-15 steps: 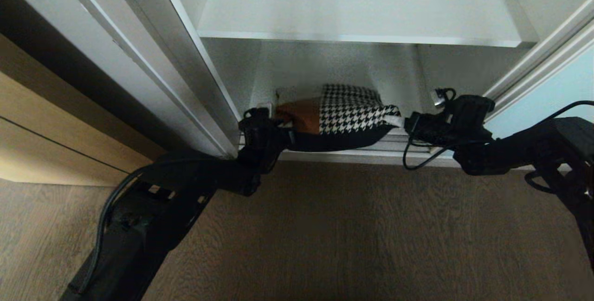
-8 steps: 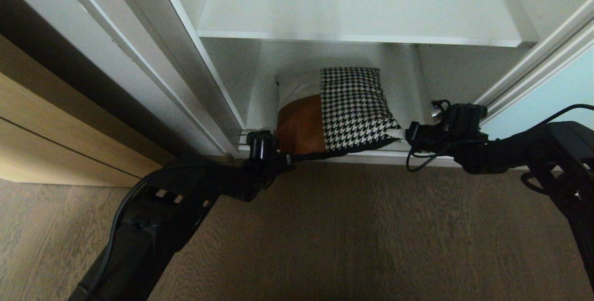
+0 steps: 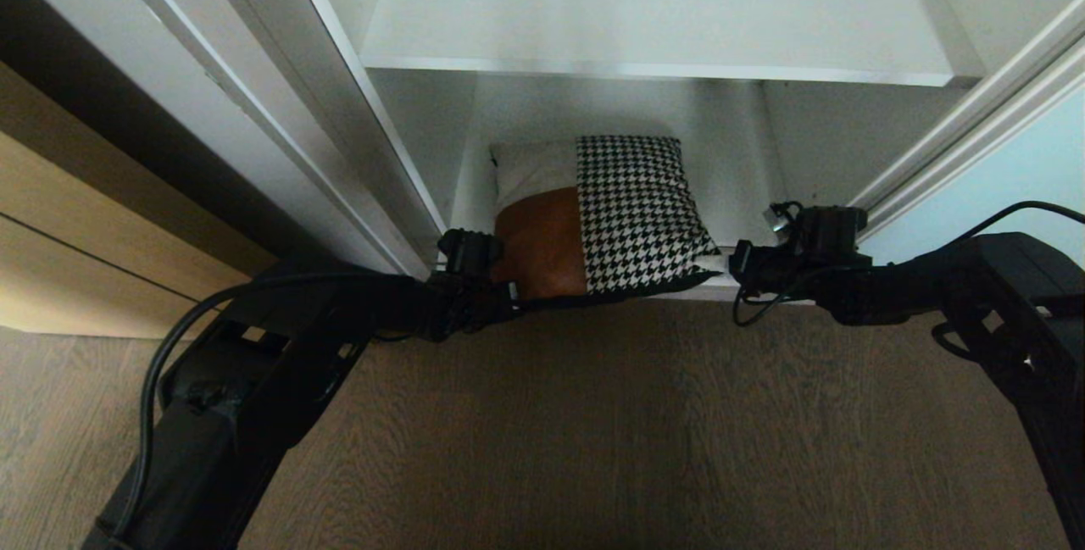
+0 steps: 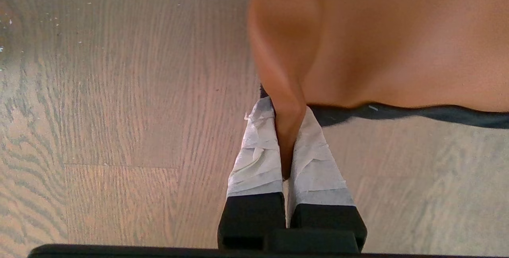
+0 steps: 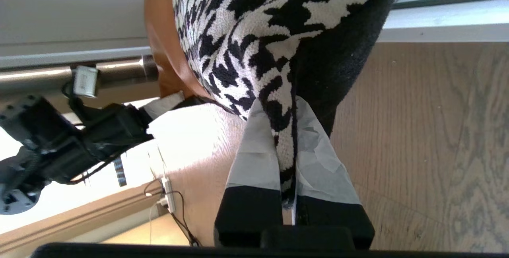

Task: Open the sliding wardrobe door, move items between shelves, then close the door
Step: Place the pillow on the lower shelf

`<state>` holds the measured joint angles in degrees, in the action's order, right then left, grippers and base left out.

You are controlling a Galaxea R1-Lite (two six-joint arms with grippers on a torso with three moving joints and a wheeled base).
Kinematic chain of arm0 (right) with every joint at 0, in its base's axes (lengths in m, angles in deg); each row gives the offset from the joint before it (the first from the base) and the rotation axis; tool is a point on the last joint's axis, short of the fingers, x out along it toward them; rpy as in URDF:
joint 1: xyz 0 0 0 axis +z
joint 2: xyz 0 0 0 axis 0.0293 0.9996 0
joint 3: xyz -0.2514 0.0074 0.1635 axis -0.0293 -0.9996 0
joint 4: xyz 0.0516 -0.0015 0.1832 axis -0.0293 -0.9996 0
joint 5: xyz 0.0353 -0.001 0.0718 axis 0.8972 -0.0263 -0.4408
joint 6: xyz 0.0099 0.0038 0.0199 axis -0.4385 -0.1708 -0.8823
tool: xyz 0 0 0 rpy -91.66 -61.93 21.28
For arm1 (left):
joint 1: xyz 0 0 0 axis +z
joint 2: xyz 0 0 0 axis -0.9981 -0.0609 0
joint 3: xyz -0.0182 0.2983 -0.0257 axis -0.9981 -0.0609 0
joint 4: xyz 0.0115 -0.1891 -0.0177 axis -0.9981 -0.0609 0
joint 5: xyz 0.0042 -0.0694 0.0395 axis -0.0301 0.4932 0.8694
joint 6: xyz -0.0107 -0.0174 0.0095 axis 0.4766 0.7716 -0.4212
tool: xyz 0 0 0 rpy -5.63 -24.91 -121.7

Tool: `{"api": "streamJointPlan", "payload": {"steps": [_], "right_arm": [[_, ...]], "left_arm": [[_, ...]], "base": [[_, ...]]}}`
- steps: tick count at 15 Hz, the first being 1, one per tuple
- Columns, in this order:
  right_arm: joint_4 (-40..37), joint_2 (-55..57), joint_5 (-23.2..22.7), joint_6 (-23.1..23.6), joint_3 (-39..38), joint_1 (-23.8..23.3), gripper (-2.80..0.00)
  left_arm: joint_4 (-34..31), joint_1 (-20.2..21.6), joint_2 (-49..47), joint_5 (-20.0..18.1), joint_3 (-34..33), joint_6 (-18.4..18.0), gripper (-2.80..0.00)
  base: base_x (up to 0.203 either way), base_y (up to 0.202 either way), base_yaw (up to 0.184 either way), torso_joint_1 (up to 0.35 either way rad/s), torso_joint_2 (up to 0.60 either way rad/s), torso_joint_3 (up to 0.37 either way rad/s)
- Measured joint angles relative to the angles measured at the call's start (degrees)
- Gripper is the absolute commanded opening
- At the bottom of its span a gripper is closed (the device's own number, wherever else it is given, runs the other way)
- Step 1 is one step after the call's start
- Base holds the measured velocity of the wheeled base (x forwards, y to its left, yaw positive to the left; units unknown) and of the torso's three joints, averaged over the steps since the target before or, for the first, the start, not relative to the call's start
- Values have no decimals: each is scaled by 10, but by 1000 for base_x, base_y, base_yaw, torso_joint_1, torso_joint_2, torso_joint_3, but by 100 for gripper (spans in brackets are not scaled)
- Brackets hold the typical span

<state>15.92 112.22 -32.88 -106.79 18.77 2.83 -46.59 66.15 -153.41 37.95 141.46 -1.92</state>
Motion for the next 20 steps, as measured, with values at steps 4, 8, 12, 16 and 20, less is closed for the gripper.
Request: {"api": "streamJointPlan", "payload": {"steps": [4, 8, 12, 16, 20], "right_arm": [[1, 8, 0, 12, -2, 1, -280], [0, 19, 40, 22, -3, 6, -280], [-1, 25, 45, 31, -3, 11, -280], [-23, 23, 45, 49, -4, 11, -280], [-21, 23, 45, 59, -12, 12, -280]], "left_arm": [[69, 14, -3, -3, -1, -15, -280], [111, 20, -38, -4, 27, -47, -280], [144, 20, -61, -8, 29, -58, -280], [146, 20, -70, -6, 29, -59, -280], [155, 20, -73, -3, 29, -59, -280]], "base": [[0, 0, 0, 0, 0, 0], [0, 0, 0, 0, 0, 0], [0, 0, 0, 0, 0, 0], [0, 0, 0, 0, 0, 0], [38, 0, 1, -2, 1, 1]]}}
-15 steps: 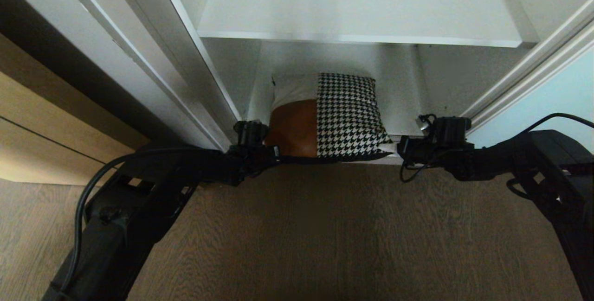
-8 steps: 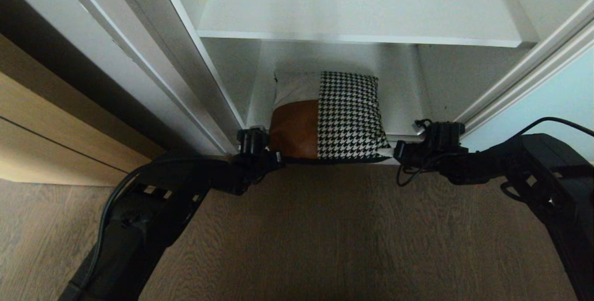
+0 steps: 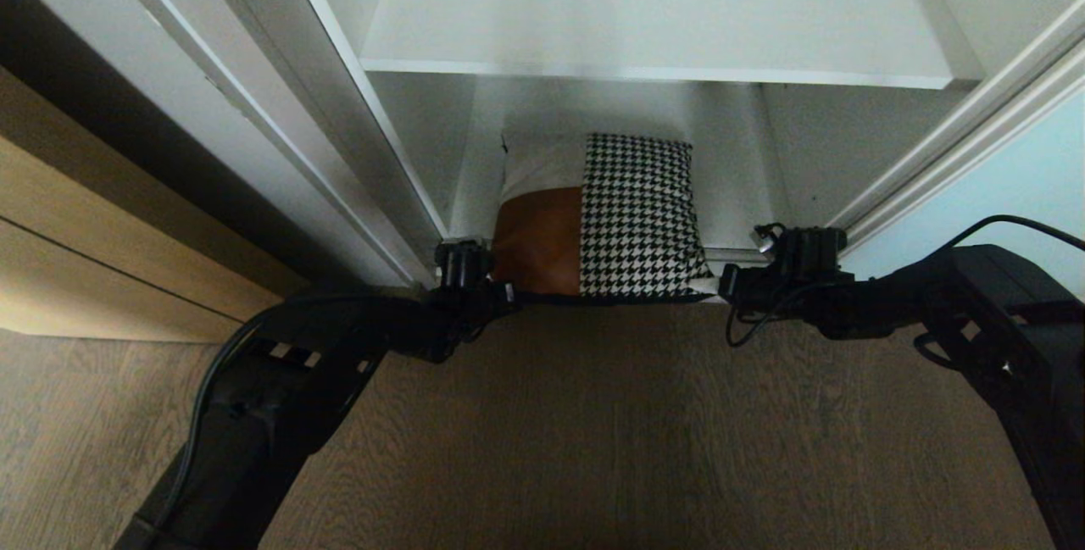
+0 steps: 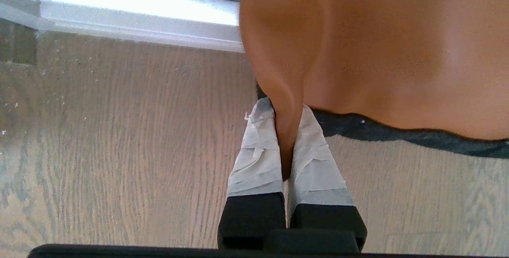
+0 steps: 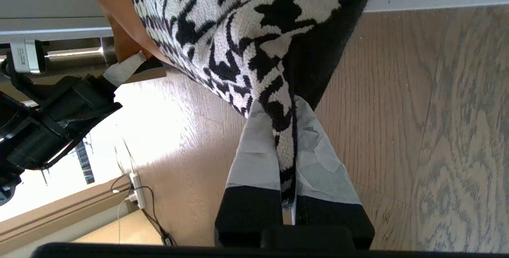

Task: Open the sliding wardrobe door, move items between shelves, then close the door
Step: Place the pillow on the lower shelf

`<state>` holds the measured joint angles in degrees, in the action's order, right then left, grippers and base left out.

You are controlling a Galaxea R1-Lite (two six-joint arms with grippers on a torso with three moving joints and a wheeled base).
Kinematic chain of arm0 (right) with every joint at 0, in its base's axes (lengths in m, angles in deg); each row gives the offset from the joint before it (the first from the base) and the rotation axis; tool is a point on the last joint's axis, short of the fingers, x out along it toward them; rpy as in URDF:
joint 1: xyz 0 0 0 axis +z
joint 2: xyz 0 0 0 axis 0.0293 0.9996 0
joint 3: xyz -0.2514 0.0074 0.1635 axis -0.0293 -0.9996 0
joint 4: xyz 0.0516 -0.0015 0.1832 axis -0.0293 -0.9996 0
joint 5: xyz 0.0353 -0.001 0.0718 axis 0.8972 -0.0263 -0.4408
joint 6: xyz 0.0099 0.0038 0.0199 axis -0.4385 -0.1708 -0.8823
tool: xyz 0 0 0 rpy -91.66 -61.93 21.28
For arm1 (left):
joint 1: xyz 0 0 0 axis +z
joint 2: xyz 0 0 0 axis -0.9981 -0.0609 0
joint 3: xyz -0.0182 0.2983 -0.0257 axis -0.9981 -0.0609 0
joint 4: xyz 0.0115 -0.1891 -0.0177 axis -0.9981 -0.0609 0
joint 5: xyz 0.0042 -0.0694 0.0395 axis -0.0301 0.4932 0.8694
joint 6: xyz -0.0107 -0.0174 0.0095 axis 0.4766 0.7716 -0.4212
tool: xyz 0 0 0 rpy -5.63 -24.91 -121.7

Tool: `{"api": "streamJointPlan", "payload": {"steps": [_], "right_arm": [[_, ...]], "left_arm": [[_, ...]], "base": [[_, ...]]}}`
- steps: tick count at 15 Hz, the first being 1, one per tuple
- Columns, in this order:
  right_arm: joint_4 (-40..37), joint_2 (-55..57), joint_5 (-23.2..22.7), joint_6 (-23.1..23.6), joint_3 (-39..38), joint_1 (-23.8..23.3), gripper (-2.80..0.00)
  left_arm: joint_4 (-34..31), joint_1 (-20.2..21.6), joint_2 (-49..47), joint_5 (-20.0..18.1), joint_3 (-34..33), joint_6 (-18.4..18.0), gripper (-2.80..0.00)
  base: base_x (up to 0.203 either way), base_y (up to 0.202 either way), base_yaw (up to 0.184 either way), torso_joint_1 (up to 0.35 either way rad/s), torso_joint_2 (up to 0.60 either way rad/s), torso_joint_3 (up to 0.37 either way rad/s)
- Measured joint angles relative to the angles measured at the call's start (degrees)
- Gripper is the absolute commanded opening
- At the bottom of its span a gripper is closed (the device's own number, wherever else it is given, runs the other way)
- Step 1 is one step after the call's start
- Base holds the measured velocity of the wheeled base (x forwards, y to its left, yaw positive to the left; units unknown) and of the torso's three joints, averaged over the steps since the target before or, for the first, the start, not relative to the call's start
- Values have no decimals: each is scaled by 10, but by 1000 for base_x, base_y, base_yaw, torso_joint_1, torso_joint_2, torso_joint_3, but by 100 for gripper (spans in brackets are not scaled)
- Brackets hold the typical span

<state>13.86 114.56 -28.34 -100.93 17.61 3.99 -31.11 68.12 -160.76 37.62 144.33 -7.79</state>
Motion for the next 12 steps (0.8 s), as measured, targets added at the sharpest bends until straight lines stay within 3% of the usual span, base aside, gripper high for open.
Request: {"api": "streamJointPlan", "payload": {"steps": [10, 12], "right_arm": [[1, 1, 0, -1, 5, -1, -280], [2, 1, 0, -1, 7, 0, -280]], "left_arm": [[9, -1, -4, 11, 0, -1, -280], [10, -3, -4, 26, 0, -11, -280]], "base": [[195, 0, 1, 2, 2, 3], [70, 0, 0, 4, 1, 1]]}}
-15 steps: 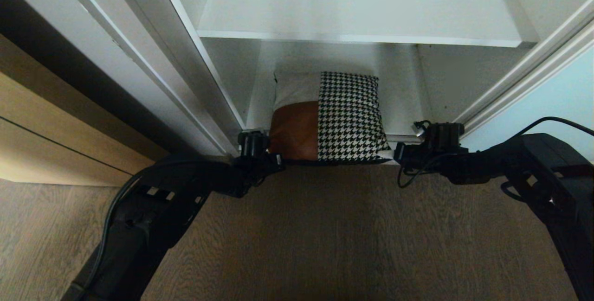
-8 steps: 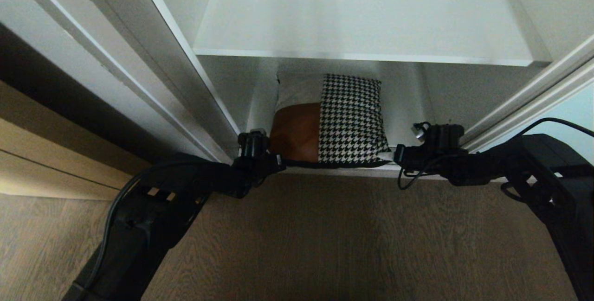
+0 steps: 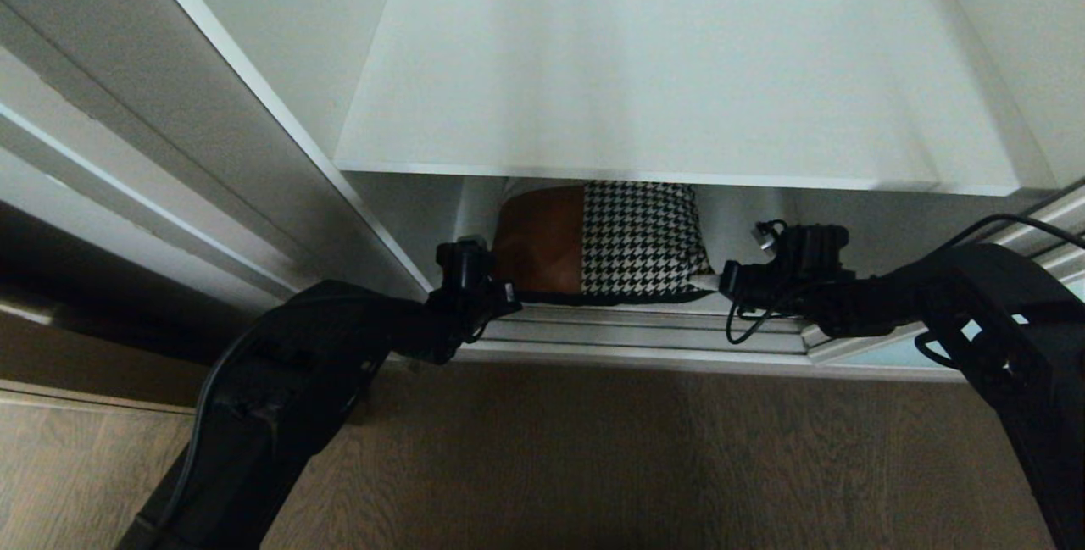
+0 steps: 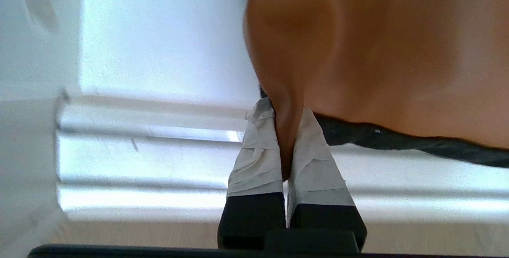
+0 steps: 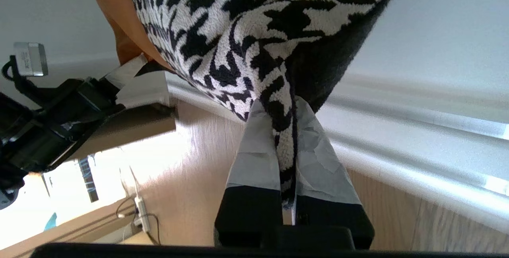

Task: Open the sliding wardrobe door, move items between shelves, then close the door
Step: Place the pillow on the lower shelf

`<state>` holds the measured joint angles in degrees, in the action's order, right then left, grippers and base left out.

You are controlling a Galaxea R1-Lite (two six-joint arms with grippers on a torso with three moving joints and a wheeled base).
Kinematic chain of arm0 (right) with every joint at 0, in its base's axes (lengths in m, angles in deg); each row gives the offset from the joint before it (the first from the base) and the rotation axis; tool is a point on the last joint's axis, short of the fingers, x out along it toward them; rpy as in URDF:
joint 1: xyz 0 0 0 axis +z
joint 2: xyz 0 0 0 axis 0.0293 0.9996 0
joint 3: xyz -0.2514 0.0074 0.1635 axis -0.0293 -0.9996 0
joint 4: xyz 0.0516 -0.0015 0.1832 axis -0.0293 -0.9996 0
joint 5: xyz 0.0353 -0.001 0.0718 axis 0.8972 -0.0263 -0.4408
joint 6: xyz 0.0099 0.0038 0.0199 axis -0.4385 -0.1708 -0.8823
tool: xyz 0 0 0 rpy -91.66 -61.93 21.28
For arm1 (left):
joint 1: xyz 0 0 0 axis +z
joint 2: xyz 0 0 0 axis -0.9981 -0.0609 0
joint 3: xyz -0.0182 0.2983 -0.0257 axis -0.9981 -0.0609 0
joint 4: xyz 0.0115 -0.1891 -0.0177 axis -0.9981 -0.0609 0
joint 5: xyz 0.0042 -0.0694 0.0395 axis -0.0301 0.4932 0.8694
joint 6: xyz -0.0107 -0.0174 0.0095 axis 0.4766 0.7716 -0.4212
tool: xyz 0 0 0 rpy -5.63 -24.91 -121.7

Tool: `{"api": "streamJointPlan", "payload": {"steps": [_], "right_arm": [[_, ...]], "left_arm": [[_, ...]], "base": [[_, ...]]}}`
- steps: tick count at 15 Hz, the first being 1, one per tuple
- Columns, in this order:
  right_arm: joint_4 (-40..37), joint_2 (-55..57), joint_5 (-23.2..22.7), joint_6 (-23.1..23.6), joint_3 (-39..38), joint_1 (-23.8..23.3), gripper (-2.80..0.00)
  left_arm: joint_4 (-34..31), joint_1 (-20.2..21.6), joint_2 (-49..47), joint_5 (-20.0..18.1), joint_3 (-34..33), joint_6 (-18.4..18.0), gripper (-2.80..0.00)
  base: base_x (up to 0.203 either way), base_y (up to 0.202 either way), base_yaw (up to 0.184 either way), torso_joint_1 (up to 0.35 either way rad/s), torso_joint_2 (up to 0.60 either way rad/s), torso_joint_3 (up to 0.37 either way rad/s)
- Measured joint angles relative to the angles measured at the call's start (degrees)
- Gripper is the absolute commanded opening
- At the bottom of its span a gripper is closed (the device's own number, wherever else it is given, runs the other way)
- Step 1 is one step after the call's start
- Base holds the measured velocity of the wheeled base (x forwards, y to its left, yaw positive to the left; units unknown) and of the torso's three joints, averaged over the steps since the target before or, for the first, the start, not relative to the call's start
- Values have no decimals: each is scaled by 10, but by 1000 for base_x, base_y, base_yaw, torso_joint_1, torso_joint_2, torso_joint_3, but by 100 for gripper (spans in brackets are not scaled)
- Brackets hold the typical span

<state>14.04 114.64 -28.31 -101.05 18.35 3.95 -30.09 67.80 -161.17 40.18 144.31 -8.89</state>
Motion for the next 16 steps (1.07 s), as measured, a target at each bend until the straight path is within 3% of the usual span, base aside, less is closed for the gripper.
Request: {"api": "streamJointPlan", "payload": {"steps": [12, 16], "right_arm": [[-1, 3, 0, 0, 9, -1, -280], [-3, 3, 0, 0, 9, -2, -280]], "left_arm": [[39, -4, -23, 6, 0, -30, -280], [40, -3, -27, 6, 0, -46, -280]], "base": [[0, 0, 0, 0, 0, 0], [135, 0, 0, 2, 4, 3]]}}
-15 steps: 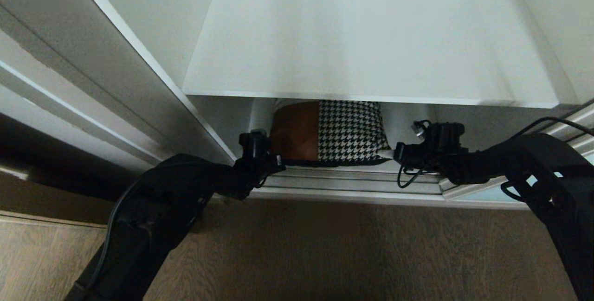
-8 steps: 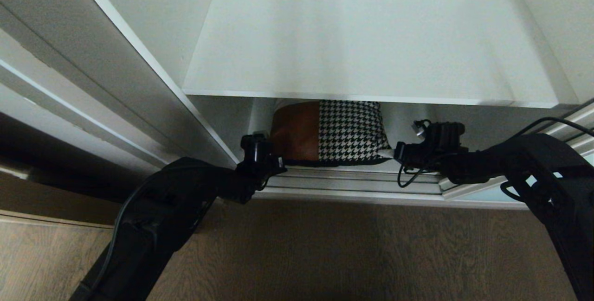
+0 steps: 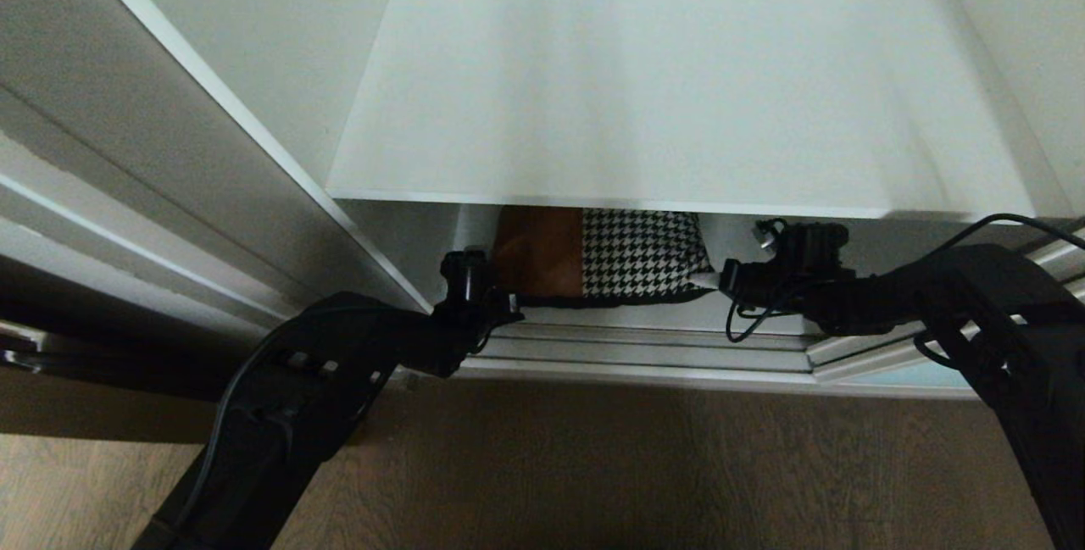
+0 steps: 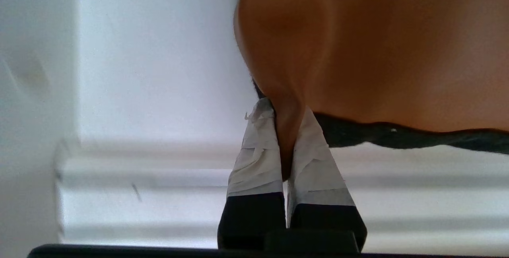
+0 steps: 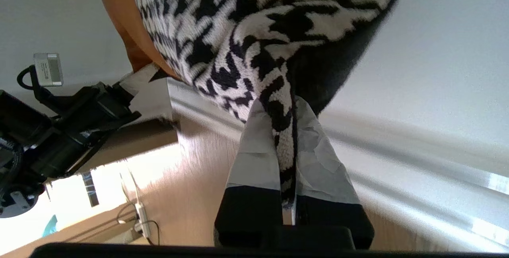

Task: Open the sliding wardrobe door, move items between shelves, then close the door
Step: Place the pillow on the lower shelf

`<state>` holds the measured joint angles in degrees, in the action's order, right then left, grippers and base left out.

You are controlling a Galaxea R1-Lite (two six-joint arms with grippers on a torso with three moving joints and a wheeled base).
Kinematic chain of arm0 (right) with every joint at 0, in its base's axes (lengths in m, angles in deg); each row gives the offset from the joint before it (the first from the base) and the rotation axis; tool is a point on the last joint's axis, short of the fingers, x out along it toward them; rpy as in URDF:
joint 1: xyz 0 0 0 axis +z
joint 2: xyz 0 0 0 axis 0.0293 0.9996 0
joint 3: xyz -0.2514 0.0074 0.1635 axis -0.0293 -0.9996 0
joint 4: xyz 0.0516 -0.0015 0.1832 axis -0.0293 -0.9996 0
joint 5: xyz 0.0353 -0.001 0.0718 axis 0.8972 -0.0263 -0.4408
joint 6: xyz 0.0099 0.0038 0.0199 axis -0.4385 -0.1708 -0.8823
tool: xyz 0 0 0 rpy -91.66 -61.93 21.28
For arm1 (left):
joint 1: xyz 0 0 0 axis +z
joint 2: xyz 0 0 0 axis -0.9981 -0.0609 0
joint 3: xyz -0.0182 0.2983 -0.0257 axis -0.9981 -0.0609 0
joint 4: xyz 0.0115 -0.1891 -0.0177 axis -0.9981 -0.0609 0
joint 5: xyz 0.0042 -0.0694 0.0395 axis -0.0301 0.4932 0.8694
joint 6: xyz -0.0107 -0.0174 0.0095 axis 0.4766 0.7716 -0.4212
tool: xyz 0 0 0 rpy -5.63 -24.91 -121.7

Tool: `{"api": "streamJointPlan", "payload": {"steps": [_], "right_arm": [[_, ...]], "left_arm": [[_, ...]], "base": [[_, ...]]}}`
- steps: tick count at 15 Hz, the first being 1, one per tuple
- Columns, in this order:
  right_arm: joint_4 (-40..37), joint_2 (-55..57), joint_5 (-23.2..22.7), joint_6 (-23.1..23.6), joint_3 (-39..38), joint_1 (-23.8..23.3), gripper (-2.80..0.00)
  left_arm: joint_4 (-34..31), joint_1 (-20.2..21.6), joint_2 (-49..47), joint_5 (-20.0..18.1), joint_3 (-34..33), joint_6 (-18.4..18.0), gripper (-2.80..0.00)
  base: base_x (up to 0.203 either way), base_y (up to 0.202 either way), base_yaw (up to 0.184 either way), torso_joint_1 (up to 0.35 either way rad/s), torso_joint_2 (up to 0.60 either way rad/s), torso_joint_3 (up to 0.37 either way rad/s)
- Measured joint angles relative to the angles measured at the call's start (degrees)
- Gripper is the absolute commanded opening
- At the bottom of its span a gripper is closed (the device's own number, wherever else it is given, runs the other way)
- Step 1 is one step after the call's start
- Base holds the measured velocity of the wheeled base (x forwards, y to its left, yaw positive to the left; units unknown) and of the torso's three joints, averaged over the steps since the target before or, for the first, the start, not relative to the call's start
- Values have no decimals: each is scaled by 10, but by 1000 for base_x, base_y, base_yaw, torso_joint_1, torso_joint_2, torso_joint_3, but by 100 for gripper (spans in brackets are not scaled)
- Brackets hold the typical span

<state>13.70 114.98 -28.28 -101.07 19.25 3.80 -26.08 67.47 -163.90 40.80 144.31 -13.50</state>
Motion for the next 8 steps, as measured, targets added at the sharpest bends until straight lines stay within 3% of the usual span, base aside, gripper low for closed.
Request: {"api": "streamJointPlan", "payload": {"steps": [2, 8], "right_arm": [[-2, 0, 3, 0, 2, 0, -280], [-20, 4, 8, 0, 10, 0, -280]], "left_arm": [[0, 0, 0, 1, 0, -16, -280], [-10, 0, 6, 21, 0, -18, -280]], "base": [[0, 0, 0, 0, 0, 0], [0, 0, 0, 0, 0, 0]]}}
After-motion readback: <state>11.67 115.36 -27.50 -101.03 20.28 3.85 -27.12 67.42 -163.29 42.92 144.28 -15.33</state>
